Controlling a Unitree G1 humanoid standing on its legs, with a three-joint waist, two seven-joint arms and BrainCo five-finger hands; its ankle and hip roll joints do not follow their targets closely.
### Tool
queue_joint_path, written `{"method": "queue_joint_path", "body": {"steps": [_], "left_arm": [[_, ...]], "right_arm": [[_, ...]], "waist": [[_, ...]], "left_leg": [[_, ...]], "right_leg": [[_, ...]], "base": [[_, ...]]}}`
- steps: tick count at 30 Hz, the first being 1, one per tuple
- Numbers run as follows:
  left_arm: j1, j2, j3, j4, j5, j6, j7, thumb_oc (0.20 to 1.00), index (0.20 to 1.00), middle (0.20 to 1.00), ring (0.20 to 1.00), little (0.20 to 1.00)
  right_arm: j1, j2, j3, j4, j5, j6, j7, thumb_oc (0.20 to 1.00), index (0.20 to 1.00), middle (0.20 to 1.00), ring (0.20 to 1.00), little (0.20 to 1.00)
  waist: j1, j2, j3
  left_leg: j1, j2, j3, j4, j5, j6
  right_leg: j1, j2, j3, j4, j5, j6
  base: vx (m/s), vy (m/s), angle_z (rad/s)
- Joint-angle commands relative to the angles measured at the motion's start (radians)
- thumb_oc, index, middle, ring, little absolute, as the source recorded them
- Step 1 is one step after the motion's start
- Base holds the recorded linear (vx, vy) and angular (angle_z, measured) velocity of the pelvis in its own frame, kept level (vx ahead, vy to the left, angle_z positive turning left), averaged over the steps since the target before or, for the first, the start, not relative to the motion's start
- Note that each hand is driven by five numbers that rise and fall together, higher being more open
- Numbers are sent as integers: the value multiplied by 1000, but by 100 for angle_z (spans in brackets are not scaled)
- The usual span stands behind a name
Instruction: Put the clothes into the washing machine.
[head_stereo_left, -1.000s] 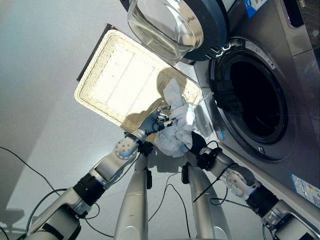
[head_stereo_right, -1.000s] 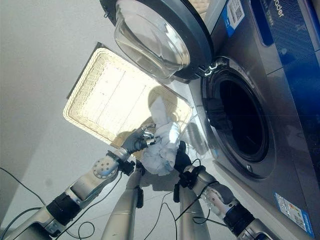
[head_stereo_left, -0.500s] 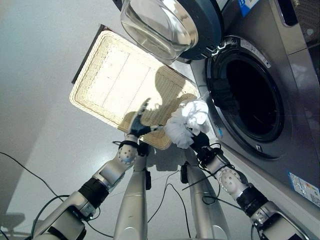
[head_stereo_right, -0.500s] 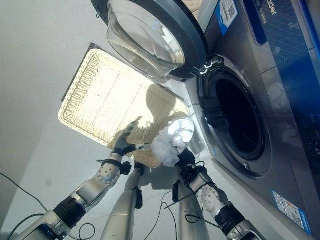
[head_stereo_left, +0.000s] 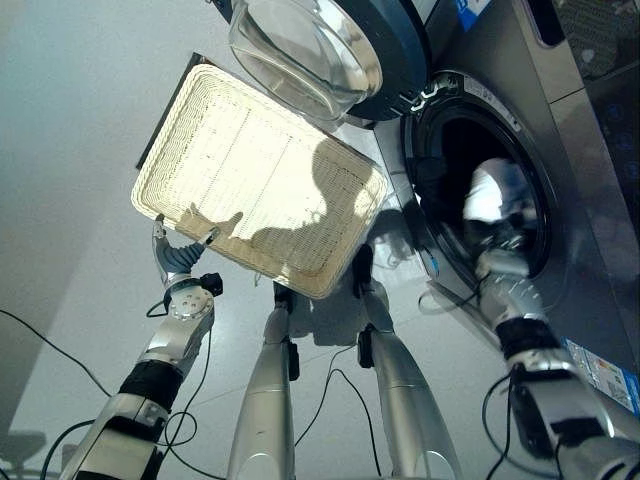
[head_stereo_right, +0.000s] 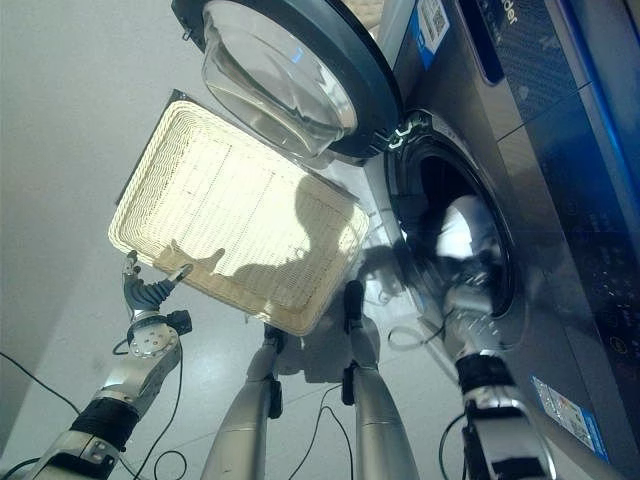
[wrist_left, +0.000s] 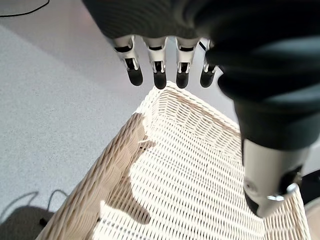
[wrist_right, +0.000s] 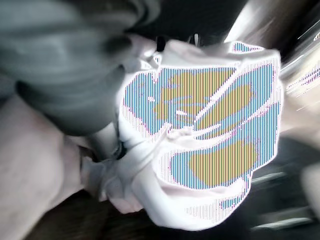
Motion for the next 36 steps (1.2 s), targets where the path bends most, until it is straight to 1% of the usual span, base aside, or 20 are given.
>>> {"method": "queue_joint_path", "body": {"steps": [1,2,6,7,9,10,11,12,13,14,15,17,18,19,20,22,23,30,34,36], "left_arm": [[17,26,-11,-43,-32,-52,-15,1000,1000,1000,1000,1000],[16,31,-25,-56,-34,-46,-17,1000,1000,1000,1000,1000],[12,13,-43,-86,-15,-14,-32,1000,1000,1000,1000,1000],[12,13,-43,-86,-15,-14,-32,1000,1000,1000,1000,1000],[14,0,-51,-87,-9,-12,-40,1000,1000,1000,1000,1000],[23,-13,-58,-83,16,-12,-45,1000,1000,1000,1000,1000],[23,-13,-58,-83,16,-12,-45,1000,1000,1000,1000,1000],[28,-23,-66,-78,27,-17,-51,1000,1000,1000,1000,1000],[29,-25,-72,-78,25,-17,-55,1000,1000,1000,1000,1000],[31,-28,-78,-80,27,-16,-57,1000,1000,1000,1000,1000],[29,-27,-78,-81,27,-15,-58,1000,1000,1000,1000,1000],[38,-34,-90,-83,19,-13,-59,1000,1000,1000,1000,1000],[35,-34,-88,-83,20,-14,-59,1000,1000,1000,1000,1000],[36,-30,-88,-89,24,-5,-67,1000,1000,1000,1000,1000],[36,-30,-86,-92,25,-2,-69,1000,1000,1000,1000,1000],[53,-19,-79,-89,28,-5,-83,1000,1000,1000,1000,1000],[63,-20,-85,-76,24,-21,-80,1000,1000,1000,1000,1000],[63,-43,-95,-60,2,-64,-92,1000,1000,1000,1000,1000],[88,-67,-78,-47,-53,-127,-140,1000,1000,1000,1000,1000],[122,-82,-55,-35,-97,-163,-181,1000,1000,1000,1000,1000]], "right_arm": [[12,-152,-154,-142,-226,-490,-163,454,454,454,454,454],[12,-171,-184,-139,-338,-547,-250,1000,1000,1000,1000,1000],[21,-201,-198,-173,-592,-528,-499,1000,1000,1000,1000,1000],[21,-201,-198,-173,-592,-528,-499,1000,1000,1000,1000,1000],[45,-180,-185,-200,-520,-435,-460,1000,1000,1000,1000,1000],[73,-156,-165,-178,-222,-298,-207,1000,1000,1000,1000,1000],[73,-156,-165,-178,-222,-298,-207,1000,1000,1000,1000,1000],[104,-119,-135,-128,-37,-121,-16,1000,1000,1000,1000,1000],[115,-104,-115,-110,-17,-66,40,1000,1000,1000,1000,1000],[130,-85,-89,-100,-58,9,50,1000,1000,1000,1000,1000],[128,-83,-89,-101,-67,19,48,1000,1000,1000,1000,1000],[166,-62,2,-71,-366,233,-14,1000,1000,1000,1000,1000],[163,-61,5,-72,-396,259,-11,1000,1000,1000,1000,1000],[171,-92,87,-36,-539,356,-19,1000,1000,1000,1000,1000],[171,-95,99,-33,-560,367,-8,1000,1000,1000,1000,1000],[208,-130,165,2,-542,348,109,1000,1000,1000,1000,1000],[227,-124,178,33,-562,291,130,1000,1000,1000,1000,1000],[217,-92,183,103,-687,267,120,1000,1000,1000,1000,1000],[236,-87,264,143,-1092,315,21,1000,1000,1000,1000,1000],[269,-80,307,153,-1221,331,40,1000,1000,1000,1000,1000]], "waist": [[-12,44,-19],[-16,46,-19],[-17,57,-19],[-17,57,-19],[-20,60,-19],[-20,62,-19],[-20,62,-19],[-20,64,-19],[-19,65,-19],[-19,66,-19],[-19,65,-19],[-16,64,-19],[-17,64,-19],[-12,59,-19],[-12,58,-19],[-6,45,-19],[-4,41,-19],[5,48,-19],[20,55,-19],[27,55,-19]], "left_leg": [[-54,-47,15,-18,43,37],[-71,-51,10,-8,49,41],[-100,-62,0,8,48,50],[-100,-62,0,8,48,50],[-109,-66,-3,16,49,51],[-99,-67,-1,13,43,53],[-99,-67,-1,13,43,53],[-97,-68,3,7,47,54],[-95,-67,5,6,49,55],[-95,-67,6,4,51,55],[-102,-68,7,4,58,55],[-89,-67,9,-7,59,54],[-97,-68,9,-8,66,55],[-89,-64,16,-13,66,51],[-90,-63,16,-14,67,51],[-82,-59,13,-18,70,46],[-72,-58,14,-30,74,47],[-52,-59,11,-41,72,49],[-27,-61,-9,-37,67,52],[-1,-62,-24,-40,64,54]], "right_leg": [[24,-8,-93,104,-75,61],[8,-9,-91,107,-65,59],[-16,-11,-91,111,-57,60],[-16,-11,-91,111,-57,60],[-23,-14,-90,112,-55,59],[-13,-15,-91,109,-59,60],[-13,-15,-91,109,-59,60],[-10,-17,-95,106,-58,60],[-8,-18,-96,104,-56,60],[-6,-20,-98,102,-55,60],[-12,-21,-99,101,-49,59],[0,-24,-105,95,-51,62],[-6,-25,-106,93,-44,61],[1,-27,-112,86,-44,61],[1,-28,-113,85,-43,61],[12,-30,-126,85,-50,62],[20,-27,-128,80,-48,62],[34,-28,-133,87,-57,64],[61,-40,-144,104,-75,62],[85,-42,-147,112,-88,60]], "base": [[0,0,0],[0,0,0],[-3,-8,0],[0,0,0],[7,-3,-2],[17,-3,-5],[0,0,0],[0,0,0],[0,0,0],[0,0,0],[-17,4,3],[-10,7,2],[0,0,0],[0,0,0],[0,0,0],[-19,-3,0],[-28,32,2],[-33,57,2],[-60,53,5],[-63,37,14]]}}
